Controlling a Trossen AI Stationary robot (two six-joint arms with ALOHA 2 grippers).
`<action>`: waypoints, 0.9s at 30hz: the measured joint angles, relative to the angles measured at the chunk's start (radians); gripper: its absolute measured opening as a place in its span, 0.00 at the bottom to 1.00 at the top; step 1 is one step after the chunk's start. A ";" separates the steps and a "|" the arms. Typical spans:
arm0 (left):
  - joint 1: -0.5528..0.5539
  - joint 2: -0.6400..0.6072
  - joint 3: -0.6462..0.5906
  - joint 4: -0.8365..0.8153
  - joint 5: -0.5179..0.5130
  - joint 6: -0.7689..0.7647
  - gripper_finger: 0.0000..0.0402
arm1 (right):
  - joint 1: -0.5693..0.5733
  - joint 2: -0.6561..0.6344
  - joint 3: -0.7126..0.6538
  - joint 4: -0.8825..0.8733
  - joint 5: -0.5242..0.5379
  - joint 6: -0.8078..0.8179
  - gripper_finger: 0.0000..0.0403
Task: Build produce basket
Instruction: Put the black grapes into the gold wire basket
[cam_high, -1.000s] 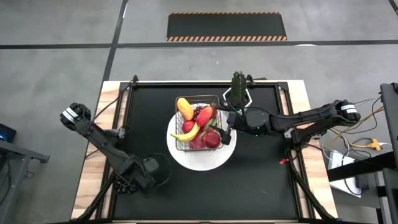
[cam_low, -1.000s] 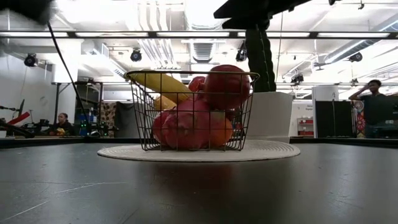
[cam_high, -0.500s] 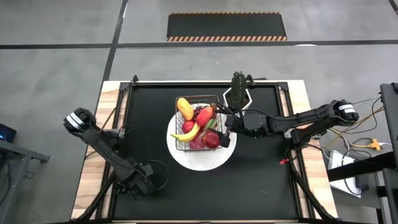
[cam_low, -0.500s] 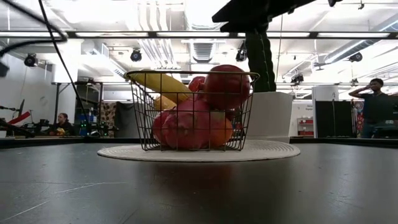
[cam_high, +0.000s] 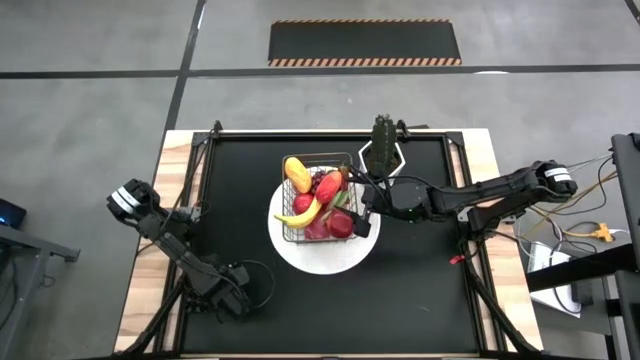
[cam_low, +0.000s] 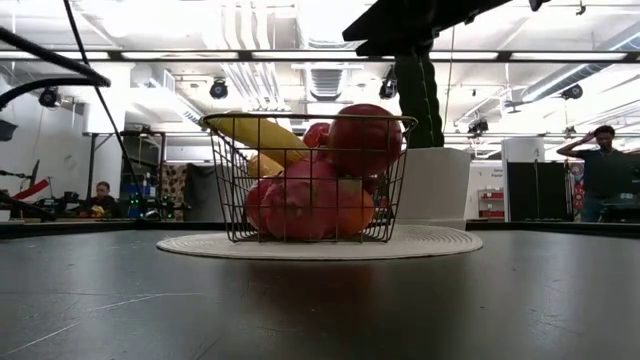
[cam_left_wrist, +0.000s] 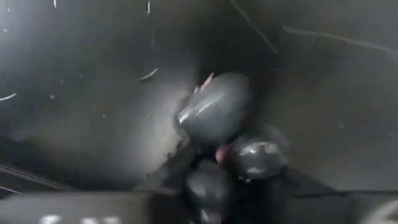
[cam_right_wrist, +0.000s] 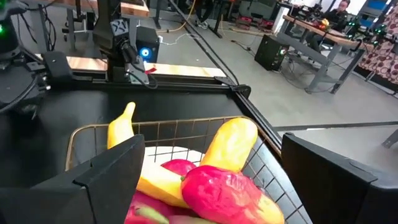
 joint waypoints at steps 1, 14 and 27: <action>0.001 -0.003 0.002 0.000 -0.002 0.000 0.20 | 0.005 0.000 0.000 -0.006 0.001 0.003 0.89; 0.001 -0.093 0.123 -0.009 -0.277 0.051 0.03 | 0.110 -0.066 -0.004 -0.122 0.080 0.021 0.89; 0.091 -0.320 0.351 0.135 -1.158 0.729 0.03 | 0.216 -0.155 -0.005 -0.177 0.091 0.045 0.89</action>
